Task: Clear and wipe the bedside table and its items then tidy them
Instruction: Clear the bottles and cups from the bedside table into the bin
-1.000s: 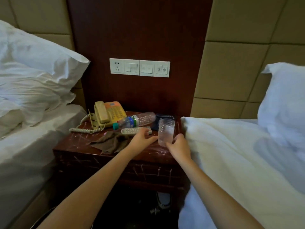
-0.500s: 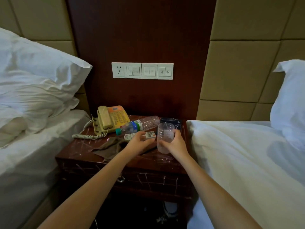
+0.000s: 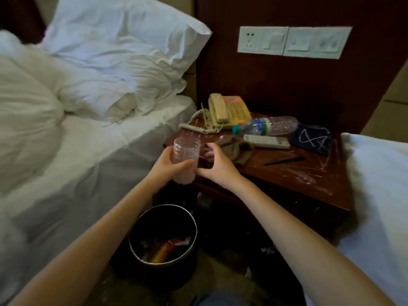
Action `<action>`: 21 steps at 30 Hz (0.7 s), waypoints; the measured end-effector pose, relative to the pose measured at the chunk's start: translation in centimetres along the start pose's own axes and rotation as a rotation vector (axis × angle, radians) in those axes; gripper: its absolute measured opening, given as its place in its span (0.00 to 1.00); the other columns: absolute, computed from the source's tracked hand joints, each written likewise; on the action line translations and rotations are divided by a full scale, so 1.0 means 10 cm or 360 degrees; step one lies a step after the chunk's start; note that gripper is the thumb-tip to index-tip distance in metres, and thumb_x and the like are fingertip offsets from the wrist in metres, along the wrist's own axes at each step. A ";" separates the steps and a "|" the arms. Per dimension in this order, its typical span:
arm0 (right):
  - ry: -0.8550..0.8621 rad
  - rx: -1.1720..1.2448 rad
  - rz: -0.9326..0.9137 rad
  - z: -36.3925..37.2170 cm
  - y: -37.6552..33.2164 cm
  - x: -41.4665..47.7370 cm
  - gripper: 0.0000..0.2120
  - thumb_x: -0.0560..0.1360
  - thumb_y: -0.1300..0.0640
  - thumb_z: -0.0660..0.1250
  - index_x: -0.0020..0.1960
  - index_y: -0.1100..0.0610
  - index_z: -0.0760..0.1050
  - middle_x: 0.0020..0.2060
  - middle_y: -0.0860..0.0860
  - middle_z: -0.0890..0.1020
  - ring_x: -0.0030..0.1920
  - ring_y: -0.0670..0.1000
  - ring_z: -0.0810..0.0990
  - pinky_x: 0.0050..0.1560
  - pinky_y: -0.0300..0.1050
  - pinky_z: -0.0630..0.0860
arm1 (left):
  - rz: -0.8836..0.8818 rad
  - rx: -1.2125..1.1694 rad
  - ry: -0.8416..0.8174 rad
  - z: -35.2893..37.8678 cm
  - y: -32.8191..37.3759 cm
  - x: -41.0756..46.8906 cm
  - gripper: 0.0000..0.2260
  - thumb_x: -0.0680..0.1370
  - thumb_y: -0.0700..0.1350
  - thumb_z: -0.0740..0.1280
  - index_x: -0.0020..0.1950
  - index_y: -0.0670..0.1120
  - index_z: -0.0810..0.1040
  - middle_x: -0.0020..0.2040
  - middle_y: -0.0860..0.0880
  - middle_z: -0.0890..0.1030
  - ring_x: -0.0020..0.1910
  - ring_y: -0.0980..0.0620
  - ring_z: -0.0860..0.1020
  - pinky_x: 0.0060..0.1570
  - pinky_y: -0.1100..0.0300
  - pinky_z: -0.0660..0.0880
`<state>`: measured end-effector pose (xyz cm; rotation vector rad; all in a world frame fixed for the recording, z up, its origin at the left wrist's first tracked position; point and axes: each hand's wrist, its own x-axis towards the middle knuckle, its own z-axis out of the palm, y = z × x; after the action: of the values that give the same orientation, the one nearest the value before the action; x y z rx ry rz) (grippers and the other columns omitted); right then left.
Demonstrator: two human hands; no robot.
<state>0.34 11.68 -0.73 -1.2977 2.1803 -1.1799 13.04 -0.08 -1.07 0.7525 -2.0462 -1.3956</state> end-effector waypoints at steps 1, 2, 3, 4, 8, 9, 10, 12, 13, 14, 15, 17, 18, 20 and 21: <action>-0.0042 -0.0058 0.0014 0.08 0.02 0.02 0.40 0.70 0.50 0.74 0.74 0.55 0.57 0.65 0.54 0.71 0.65 0.52 0.71 0.61 0.42 0.69 | -0.0068 0.0041 0.0064 -0.15 -0.18 -0.07 0.15 0.71 0.41 0.74 0.53 0.47 0.72 0.46 0.54 0.79 0.44 0.59 0.78 0.41 0.69 0.76; -0.0081 -0.0127 0.0026 0.13 0.04 0.02 0.39 0.71 0.50 0.74 0.74 0.55 0.57 0.66 0.55 0.70 0.66 0.52 0.70 0.63 0.44 0.68 | -0.0139 0.0085 0.0118 -0.28 -0.38 -0.13 0.15 0.71 0.41 0.74 0.53 0.47 0.72 0.45 0.53 0.79 0.43 0.59 0.77 0.39 0.70 0.75; -0.0121 -0.0204 0.0031 0.15 0.07 0.01 0.38 0.72 0.50 0.73 0.75 0.55 0.57 0.67 0.54 0.69 0.67 0.52 0.70 0.64 0.45 0.68 | -0.0223 0.0112 0.0162 -0.38 -0.59 -0.20 0.15 0.70 0.40 0.74 0.53 0.45 0.72 0.46 0.51 0.79 0.43 0.58 0.78 0.37 0.71 0.75; -0.0152 -0.0288 0.0024 0.15 0.11 0.00 0.36 0.73 0.50 0.72 0.74 0.55 0.57 0.68 0.54 0.69 0.67 0.52 0.69 0.64 0.45 0.68 | -0.0324 0.0121 0.0189 -0.46 -0.77 -0.27 0.16 0.71 0.40 0.74 0.55 0.43 0.73 0.47 0.48 0.79 0.45 0.54 0.78 0.37 0.70 0.75; -0.0205 -0.0552 -0.0018 0.11 0.22 -0.02 0.32 0.75 0.48 0.69 0.73 0.54 0.60 0.69 0.51 0.68 0.68 0.51 0.69 0.65 0.49 0.70 | -0.0721 0.0043 0.0214 -0.58 -1.38 -0.52 0.36 0.65 0.52 0.78 0.65 0.40 0.68 0.59 0.44 0.76 0.59 0.43 0.76 0.57 0.50 0.75; -0.0208 -0.0604 -0.0031 0.09 0.24 -0.01 0.30 0.75 0.48 0.68 0.73 0.53 0.61 0.68 0.51 0.68 0.68 0.51 0.68 0.65 0.51 0.70 | -0.0756 -0.0016 0.0241 -0.58 -1.56 -0.50 0.45 0.58 0.59 0.80 0.67 0.41 0.66 0.62 0.43 0.75 0.59 0.43 0.76 0.59 0.45 0.74; -0.0200 -0.0653 -0.0046 0.06 0.26 0.00 0.29 0.75 0.48 0.68 0.72 0.53 0.63 0.68 0.51 0.69 0.68 0.51 0.68 0.64 0.51 0.70 | -0.0753 -0.0049 0.0252 -0.55 -1.65 -0.45 0.51 0.53 0.62 0.80 0.69 0.42 0.65 0.62 0.42 0.75 0.59 0.42 0.76 0.59 0.44 0.74; -0.0155 -0.0697 -0.0071 0.00 0.29 0.00 0.25 0.75 0.49 0.67 0.70 0.53 0.66 0.65 0.50 0.70 0.66 0.51 0.69 0.63 0.51 0.71 | -0.0722 -0.0081 0.0224 -0.45 -1.35 -0.40 0.50 0.55 0.60 0.80 0.70 0.41 0.64 0.62 0.42 0.75 0.57 0.43 0.77 0.57 0.48 0.76; -0.0129 -0.0684 -0.0074 -0.04 0.31 0.00 0.23 0.76 0.49 0.67 0.69 0.53 0.67 0.64 0.50 0.71 0.64 0.51 0.70 0.63 0.49 0.71 | -0.0686 -0.0075 0.0229 -0.39 -1.17 -0.32 0.44 0.62 0.54 0.79 0.70 0.39 0.63 0.61 0.41 0.75 0.55 0.44 0.77 0.53 0.53 0.76; -0.0106 -0.0664 -0.0073 -0.07 0.32 0.00 0.21 0.76 0.49 0.66 0.67 0.53 0.69 0.62 0.50 0.71 0.63 0.50 0.72 0.61 0.48 0.72 | -0.0626 -0.0063 0.0243 -0.35 -1.02 -0.22 0.36 0.68 0.47 0.77 0.69 0.37 0.63 0.59 0.40 0.75 0.55 0.45 0.77 0.48 0.59 0.75; -0.0077 -0.0644 -0.0082 -0.11 0.33 -0.01 0.19 0.77 0.50 0.65 0.66 0.53 0.70 0.61 0.49 0.72 0.61 0.50 0.73 0.59 0.47 0.73 | -0.0563 -0.0058 0.0262 -0.30 -0.88 -0.09 0.31 0.71 0.42 0.74 0.69 0.36 0.64 0.59 0.38 0.75 0.54 0.45 0.77 0.44 0.63 0.74; -0.0007 -0.0647 -0.0131 -0.20 0.32 -0.03 0.16 0.78 0.51 0.64 0.64 0.53 0.72 0.58 0.48 0.73 0.57 0.49 0.74 0.54 0.45 0.74 | -0.0395 -0.0065 0.0226 -0.20 -0.61 0.17 0.28 0.71 0.44 0.73 0.67 0.38 0.66 0.60 0.38 0.76 0.52 0.46 0.78 0.46 0.60 0.75; 0.0037 -0.0675 -0.0166 -0.25 0.32 -0.03 0.14 0.78 0.52 0.63 0.63 0.54 0.72 0.56 0.48 0.74 0.55 0.49 0.74 0.52 0.43 0.74 | -0.0324 -0.0054 0.0200 -0.14 -0.49 0.29 0.29 0.70 0.48 0.74 0.66 0.40 0.67 0.59 0.39 0.77 0.51 0.46 0.79 0.48 0.55 0.77; 0.0137 -0.0784 -0.0231 -0.39 0.35 -0.03 0.13 0.79 0.52 0.62 0.61 0.54 0.73 0.55 0.49 0.75 0.55 0.49 0.74 0.51 0.44 0.73 | -0.0190 0.0044 0.0122 0.02 -0.21 0.49 0.28 0.69 0.52 0.74 0.64 0.43 0.69 0.57 0.44 0.78 0.51 0.48 0.79 0.51 0.53 0.77; 0.0177 -0.0857 -0.0242 -0.46 0.38 -0.02 0.13 0.79 0.52 0.61 0.62 0.54 0.73 0.55 0.49 0.75 0.56 0.50 0.74 0.53 0.45 0.73 | -0.0125 0.0131 0.0092 0.12 -0.09 0.59 0.25 0.71 0.52 0.73 0.64 0.44 0.70 0.55 0.47 0.78 0.51 0.49 0.78 0.50 0.56 0.76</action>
<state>-4.63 15.02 -0.98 -1.6620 2.6346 -0.7455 8.21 -3.72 -1.52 0.9070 -2.0596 -1.3228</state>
